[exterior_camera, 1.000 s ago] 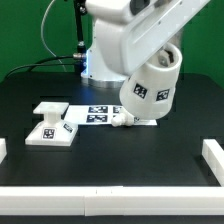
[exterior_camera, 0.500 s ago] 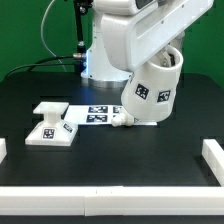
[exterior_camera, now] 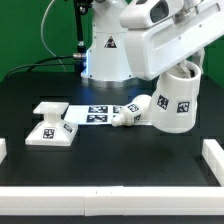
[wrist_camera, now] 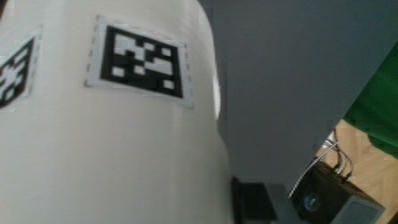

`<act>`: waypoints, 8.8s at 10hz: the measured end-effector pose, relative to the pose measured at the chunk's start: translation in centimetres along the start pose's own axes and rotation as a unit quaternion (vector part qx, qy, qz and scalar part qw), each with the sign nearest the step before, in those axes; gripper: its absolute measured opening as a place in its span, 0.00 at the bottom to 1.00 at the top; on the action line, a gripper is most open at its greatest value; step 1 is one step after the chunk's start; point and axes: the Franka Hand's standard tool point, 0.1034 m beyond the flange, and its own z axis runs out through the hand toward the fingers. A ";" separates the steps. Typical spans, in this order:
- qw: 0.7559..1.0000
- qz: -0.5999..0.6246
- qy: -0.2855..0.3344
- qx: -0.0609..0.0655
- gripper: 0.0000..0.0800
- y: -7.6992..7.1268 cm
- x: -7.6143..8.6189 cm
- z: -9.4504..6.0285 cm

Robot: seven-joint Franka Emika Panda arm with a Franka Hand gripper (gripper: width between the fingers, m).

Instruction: Assemble lamp

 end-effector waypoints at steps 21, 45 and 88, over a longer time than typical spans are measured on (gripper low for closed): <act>0.994 0.027 0.059 -0.082 0.84 -2.1 -2.3 6.5; 0.991 0.029 0.003 -0.127 0.87 13.2 -14.8 -7.7; 0.942 0.313 -0.005 -0.119 0.87 19.0 -17.6 -1.3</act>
Offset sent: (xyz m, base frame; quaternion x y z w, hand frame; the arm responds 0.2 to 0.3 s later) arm 0.0000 0.0000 0.0000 0.0000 0.0000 0.0000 1.0000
